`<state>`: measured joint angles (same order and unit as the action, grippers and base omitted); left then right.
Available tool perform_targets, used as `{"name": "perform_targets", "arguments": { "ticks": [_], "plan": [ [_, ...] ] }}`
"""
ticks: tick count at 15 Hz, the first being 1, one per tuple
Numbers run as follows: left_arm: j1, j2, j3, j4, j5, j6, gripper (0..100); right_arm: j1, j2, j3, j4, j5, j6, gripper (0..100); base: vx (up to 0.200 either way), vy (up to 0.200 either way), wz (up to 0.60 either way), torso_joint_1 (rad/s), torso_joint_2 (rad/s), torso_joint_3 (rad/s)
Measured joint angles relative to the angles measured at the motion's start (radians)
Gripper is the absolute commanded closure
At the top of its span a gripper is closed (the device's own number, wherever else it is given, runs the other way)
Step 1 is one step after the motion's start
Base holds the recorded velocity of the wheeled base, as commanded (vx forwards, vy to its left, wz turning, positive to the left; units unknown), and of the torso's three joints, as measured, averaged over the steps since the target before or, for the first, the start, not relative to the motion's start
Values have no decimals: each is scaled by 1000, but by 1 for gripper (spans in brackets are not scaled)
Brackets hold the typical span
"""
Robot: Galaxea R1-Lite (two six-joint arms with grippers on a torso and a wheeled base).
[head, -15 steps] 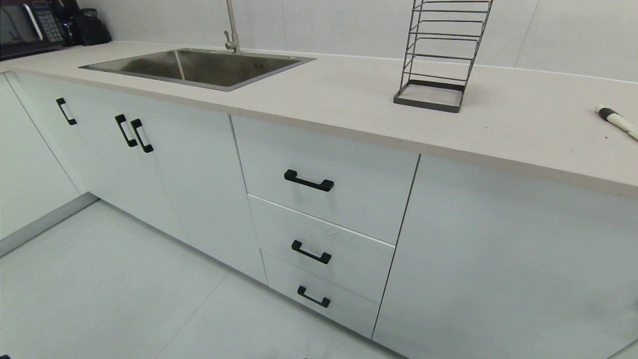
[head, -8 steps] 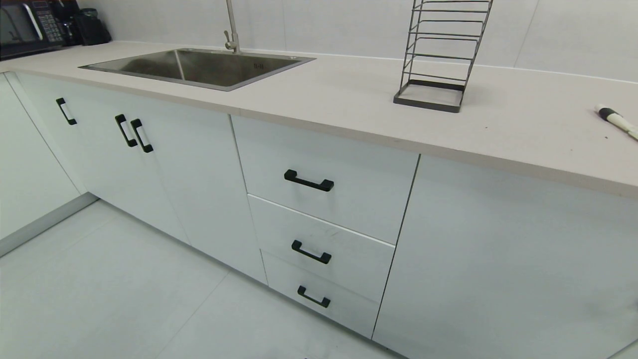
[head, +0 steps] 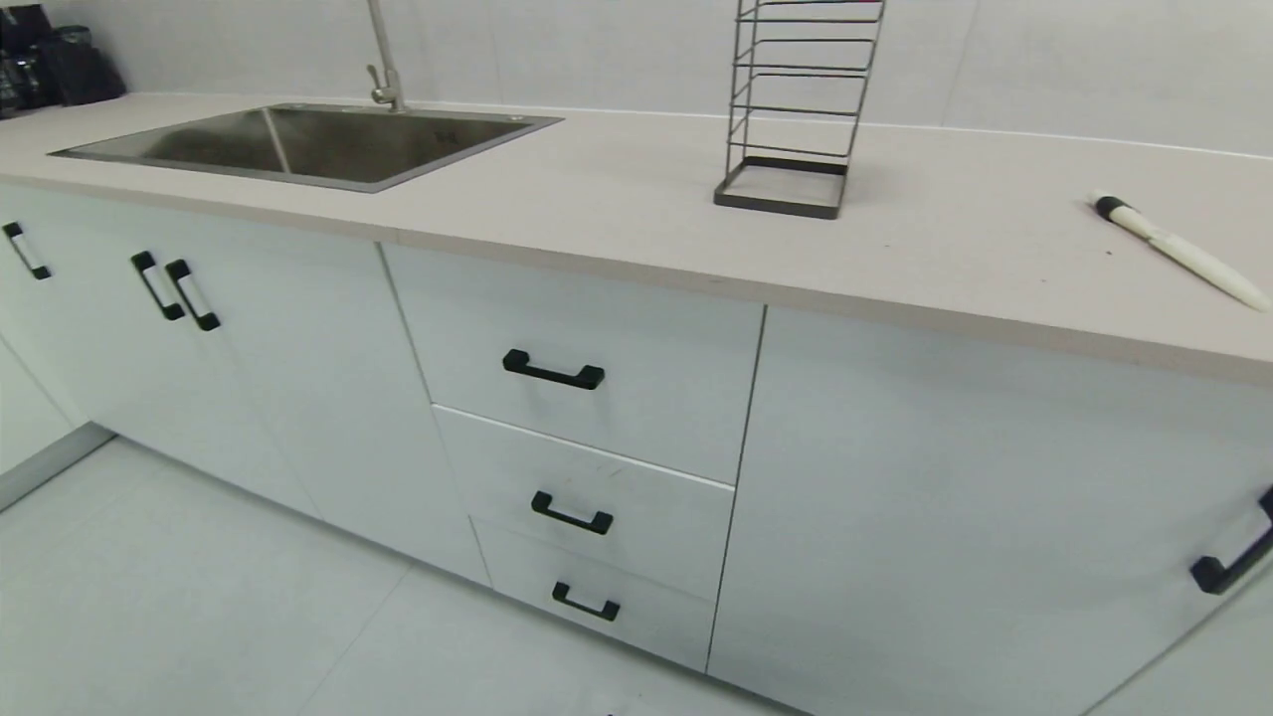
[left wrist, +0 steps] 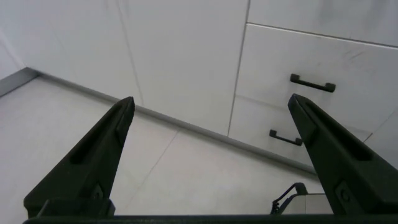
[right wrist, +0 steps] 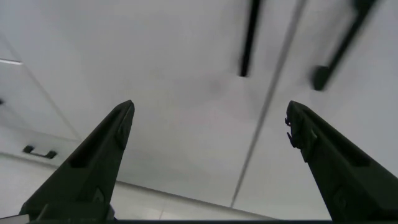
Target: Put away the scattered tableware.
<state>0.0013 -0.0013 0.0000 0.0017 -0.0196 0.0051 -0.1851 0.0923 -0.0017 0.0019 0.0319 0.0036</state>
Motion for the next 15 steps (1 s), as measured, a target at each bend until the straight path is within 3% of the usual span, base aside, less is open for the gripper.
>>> {"name": "perform_targets", "arguments": {
  "ticks": [3, 7, 15],
  "plan": [
    [0, 0, 0, 0, -1, -1, 0, -1, 0, 0, 0, 0, 0, 0, 0, 0, 0, 0, 0, 0],
    [0, 0, 0, 0, 0, -1, 0, 1, 0, 0, 1, 1, 0, 0, 0, 0, -600, 1, 1, 4],
    [0, 0, 0, 0, 1, 0, 0, 1, 0, 0, 0, 1, -1, 0, 0, -25, 0, 0, 0, 0]
  ]
}}
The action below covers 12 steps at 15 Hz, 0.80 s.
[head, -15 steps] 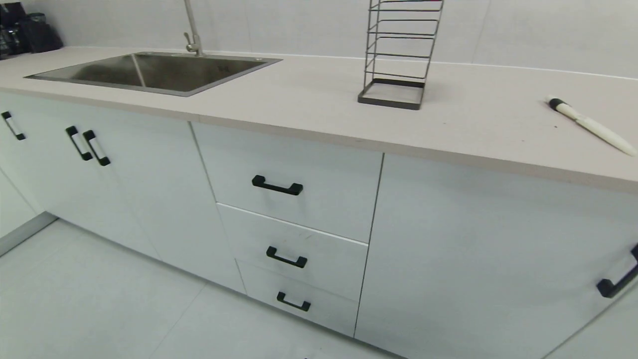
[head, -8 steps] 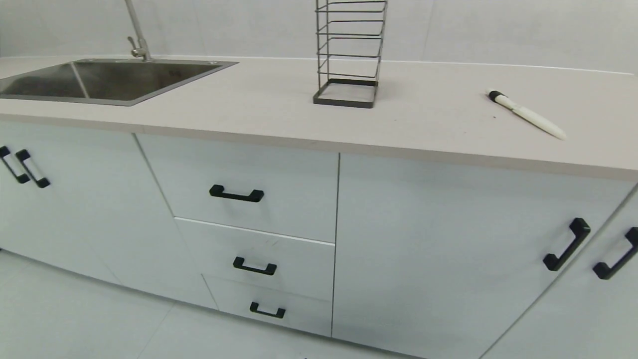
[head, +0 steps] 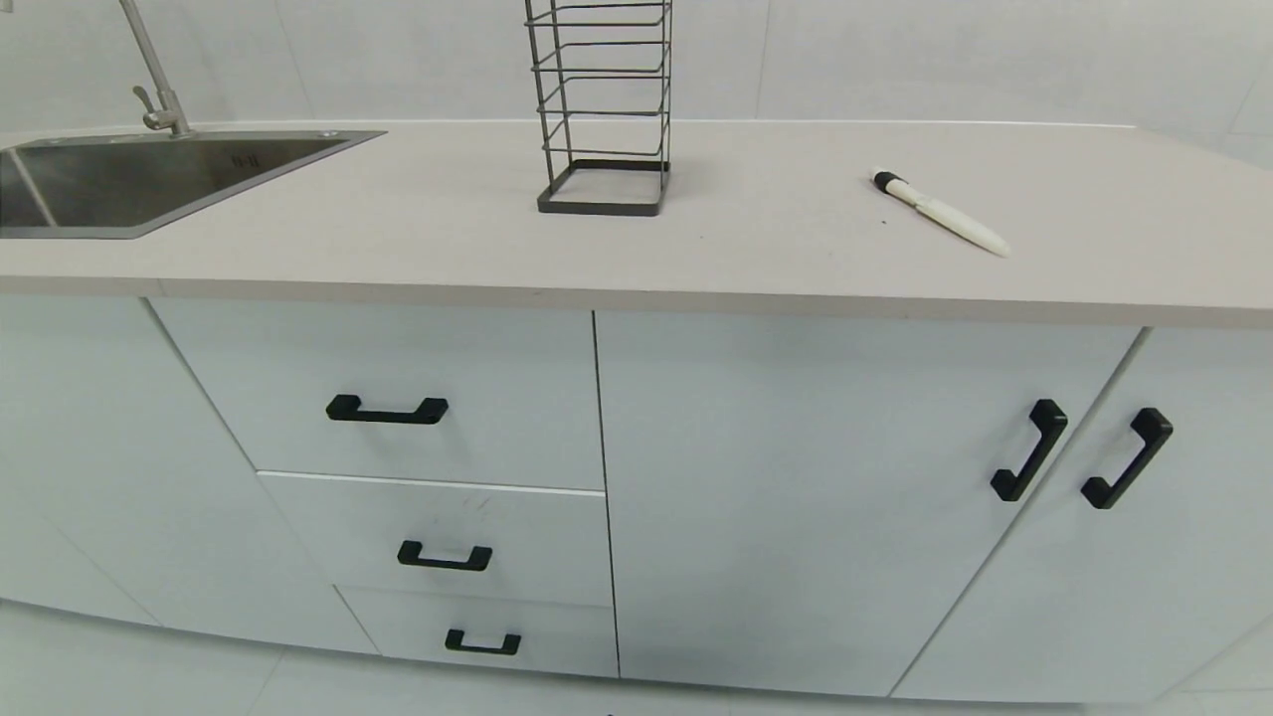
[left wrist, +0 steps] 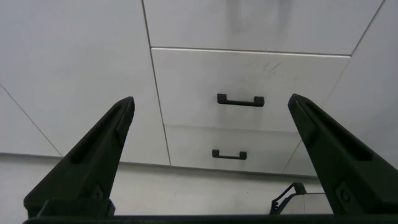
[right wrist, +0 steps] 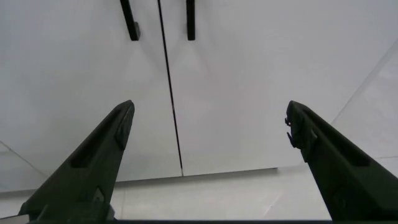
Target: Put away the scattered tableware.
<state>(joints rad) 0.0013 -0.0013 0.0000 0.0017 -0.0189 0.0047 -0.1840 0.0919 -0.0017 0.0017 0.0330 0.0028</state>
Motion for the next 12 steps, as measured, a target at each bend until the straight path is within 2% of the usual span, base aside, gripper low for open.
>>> {"name": "perform_targets", "arguments": {
  "ticks": [6, 9, 12],
  "plan": [
    [-1, 0, 0, 0, 4, 0, 0, -1, 0, 0, 0, 0, 1, 0, 0, 0, 0, 0, 0, 0],
    [0, 0, 0, 0, 4, 0, 0, 0, 0, 0, 0, 0, 1, 0, 0, 0, -600, -1, 4, 7],
    [0, 0, 0, 0, 5, 0, 0, 0, 0, 0, 0, 0, 2, 0, 0, 0, 0, 0, 0, 0]
  ]
}}
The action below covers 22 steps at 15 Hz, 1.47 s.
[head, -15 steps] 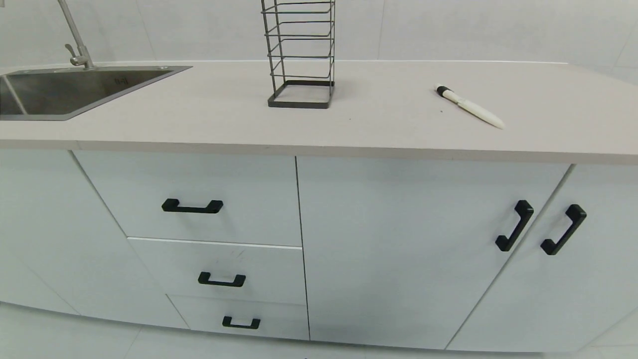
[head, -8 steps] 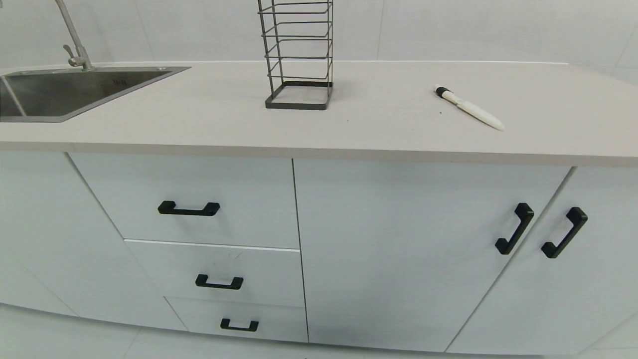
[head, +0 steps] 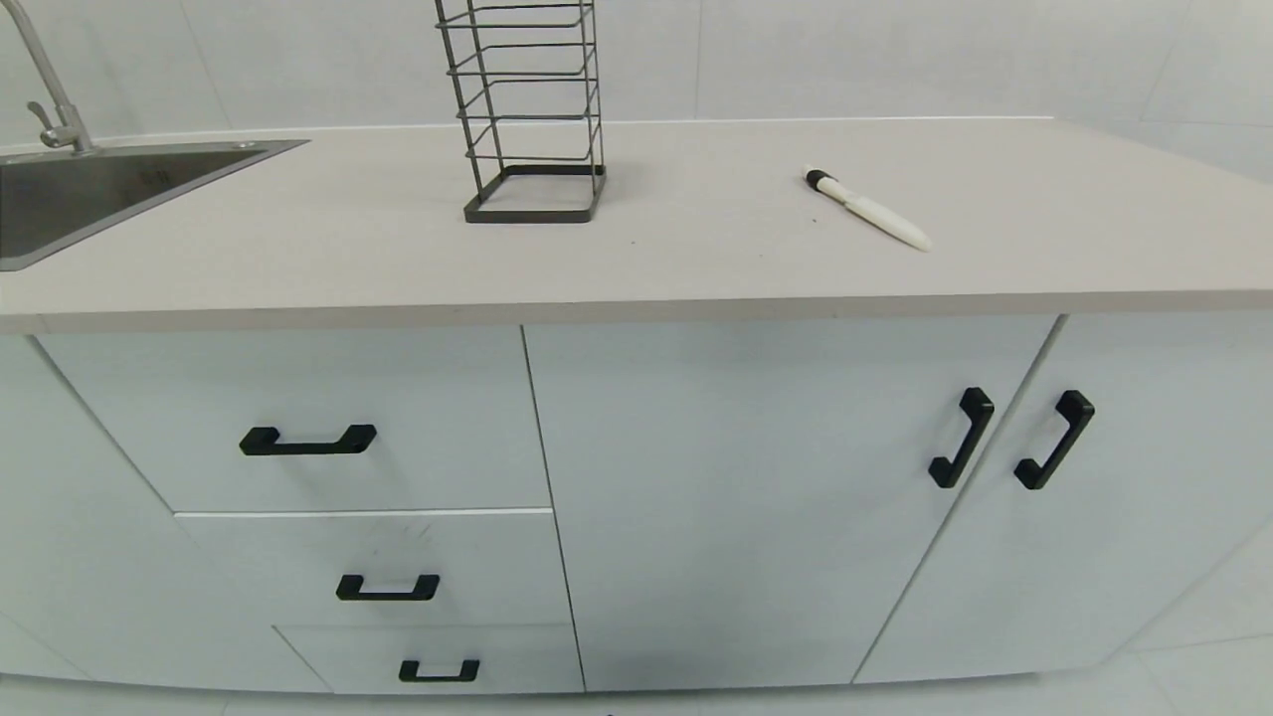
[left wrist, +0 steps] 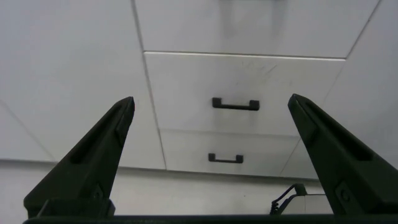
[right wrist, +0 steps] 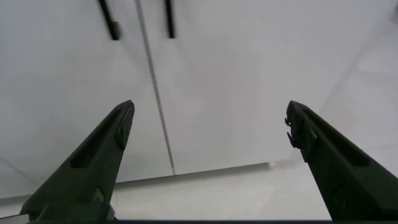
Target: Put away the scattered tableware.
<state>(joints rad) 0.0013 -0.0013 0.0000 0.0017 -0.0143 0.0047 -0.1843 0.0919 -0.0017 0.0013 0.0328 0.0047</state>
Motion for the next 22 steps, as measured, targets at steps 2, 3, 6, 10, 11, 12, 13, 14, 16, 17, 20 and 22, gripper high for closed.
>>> {"name": "perform_targets", "arguments": {
  "ticks": [2, 3, 6, 10, 11, 12, 13, 14, 16, 17, 20, 22],
  "plan": [
    [0, 0, 0, 0, -1, 0, 0, 0, 0, 0, 0, 1, 0, 0, 0, 0, 0, 0, 0, 0],
    [0, 0, 0, 0, -1, 0, 0, 0, 0, 0, 0, 1, 0, 0, 0, 0, 0, 0, 0, 0],
    [0, 0, 0, 0, -1, 0, 0, 0, 0, 0, 0, 1, -1, 0, 200, 0, 0, -2, 1, 1],
    [0, 0, 0, 0, -1, 0, 0, -1, 0, 0, 1, 1, -1, 0, 50, 0, 0, -1, -1, -1],
    [0, 0, 0, 0, -1, 0, 0, -1, 0, 0, 0, 1, -1, 0, 0, 0, 0, 0, 0, 0],
    [0, 0, 0, 0, -1, 0, 0, -1, 0, 0, 0, 1, -1, 0, 0, 0, 0, 0, 0, 0],
    [0, 0, 0, 1, -1, 0, 0, -1, 0, 0, 2, 1, -1, 0, 0, 0, 0, 119, -173, -36],
    [0, 0, 0, 0, -1, 0, 0, -1, 0, 0, 0, 1, -1, 0, 0, 0, 0, 183, -149, -32],
    [0, 0, 0, 0, -1, 0, 0, -2, 0, 0, 0, 0, -1, 0, 0, 0, 0, 227, -29, -90],
    [0, 0, 0, 1, -1, 0, 0, -2, 0, 0, 1, 1, -1, 0, 0, 0, 0, 251, -149, -188],
    [0, 0, 0, 1, -1, 0, 0, -1, 0, 0, 0, 1, -1, 0, 0, 0, 0, 242, -535, -212],
    [0, 0, 0, 0, -1, 0, 0, 0, 0, 0, -3, 0, -1, 0, 0, 0, 0, 178, -623, -181]
  ]
}}
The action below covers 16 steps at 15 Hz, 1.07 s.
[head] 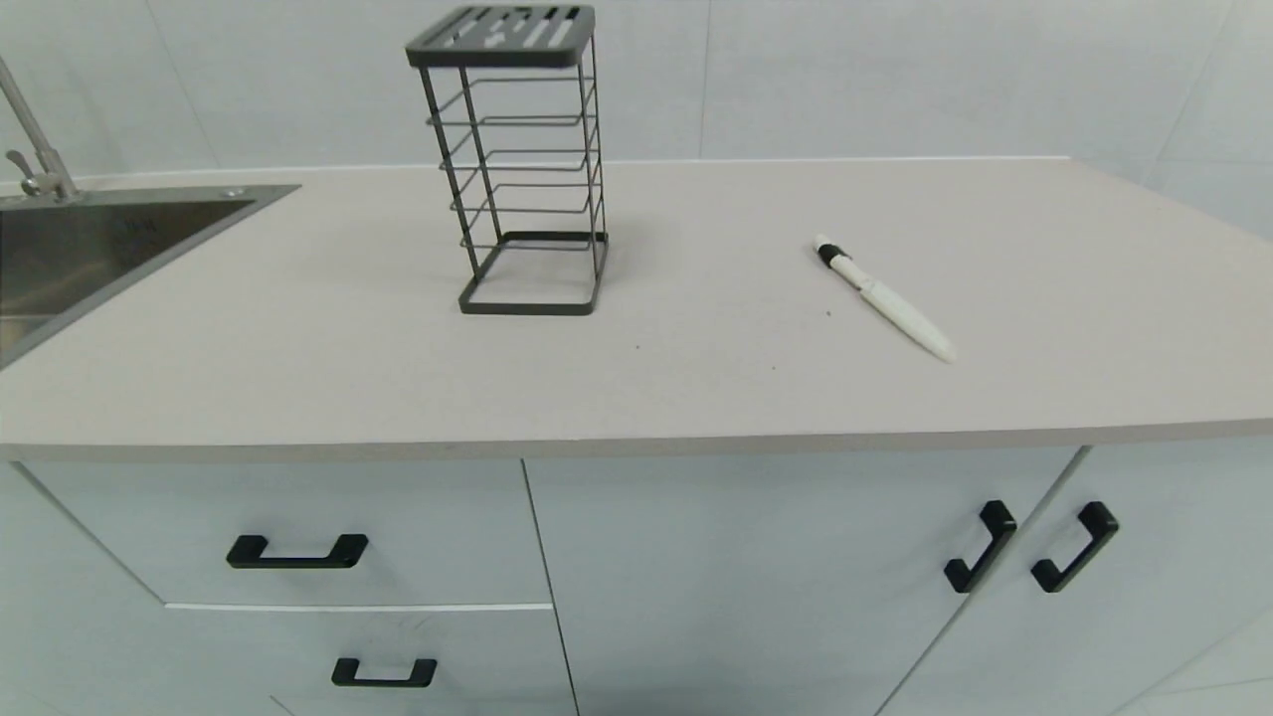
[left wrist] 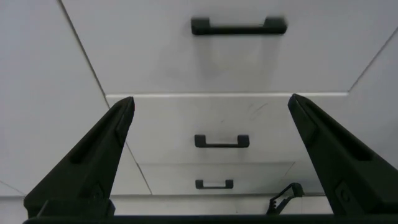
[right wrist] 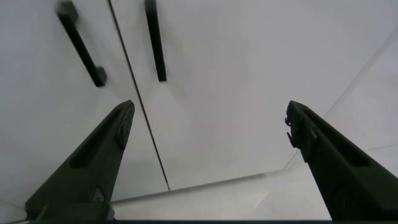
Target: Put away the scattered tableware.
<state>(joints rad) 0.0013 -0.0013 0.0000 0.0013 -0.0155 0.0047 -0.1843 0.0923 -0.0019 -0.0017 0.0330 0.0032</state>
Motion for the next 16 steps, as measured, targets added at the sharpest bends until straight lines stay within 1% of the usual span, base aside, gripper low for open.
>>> {"name": "perform_targets", "arguments": {
  "ticks": [3, 6, 7, 10, 16],
  "plan": [
    [0, 0, 0, 0, 0, 0, 0, -1, 0, 0, 2, 0, 0, 0, 0, 0, 0, 238, -494, -209],
    [0, 0, 0, 0, 2, -2, 0, 0, 0, 0, 2, 0, 0, 0, 0, 0, 0, 100, -476, -225],
    [0, 0, 0, 0, 1, -1, 0, 1, 0, 0, 2, 0, 0, 0, 0, 0, 0, 237, -496, -222],
    [0, 0, 0, 0, 1, -2, 0, -1, 0, 0, 2, 0, 0, 0, 0, 0, 0, 393, -492, -242],
    [0, 0, 0, 0, 0, -1, 0, 0, 0, 0, 2, 0, 0, 0, 0, 0, 0, 289, -510, -247]
  ]
}}
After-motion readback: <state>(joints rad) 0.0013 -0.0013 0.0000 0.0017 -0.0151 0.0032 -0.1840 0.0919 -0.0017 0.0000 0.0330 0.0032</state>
